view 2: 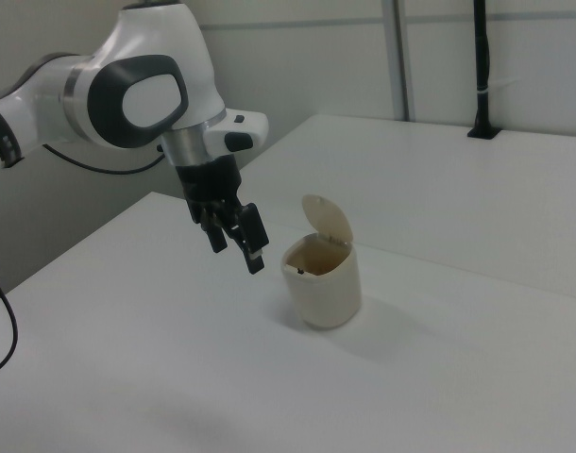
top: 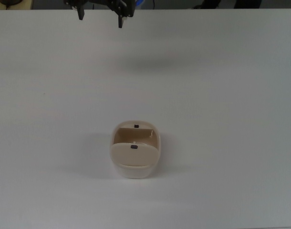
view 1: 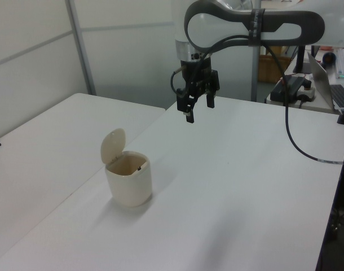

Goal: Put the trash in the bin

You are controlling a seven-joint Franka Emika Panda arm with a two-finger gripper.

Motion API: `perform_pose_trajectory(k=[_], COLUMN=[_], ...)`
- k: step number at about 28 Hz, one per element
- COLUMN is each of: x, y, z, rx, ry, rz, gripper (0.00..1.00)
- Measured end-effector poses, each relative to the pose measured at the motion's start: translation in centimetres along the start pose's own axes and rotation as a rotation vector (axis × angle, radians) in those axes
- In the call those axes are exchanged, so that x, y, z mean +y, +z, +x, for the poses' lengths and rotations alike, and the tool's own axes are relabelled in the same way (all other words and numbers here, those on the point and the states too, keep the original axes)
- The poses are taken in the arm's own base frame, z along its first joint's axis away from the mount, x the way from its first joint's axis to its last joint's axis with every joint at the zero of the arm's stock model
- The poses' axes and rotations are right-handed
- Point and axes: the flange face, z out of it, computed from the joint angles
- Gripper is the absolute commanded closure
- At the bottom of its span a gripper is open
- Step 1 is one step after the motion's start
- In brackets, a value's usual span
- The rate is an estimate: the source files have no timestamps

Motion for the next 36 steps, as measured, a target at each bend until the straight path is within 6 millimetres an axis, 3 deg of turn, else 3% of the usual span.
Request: perform_pose_trajectory(k=[11, 19, 36], x=[0.6, 2.1, 2.5], y=[0.2, 0.3, 0.7], z=[-0.1, 0.0, 0.2], rx=[-0.019, -0.031, -0.038], ry=[0.011, 0.037, 0.045], rz=[-0.004, -0.006, -0.009], gripper=[0.0, 0.0, 0.0])
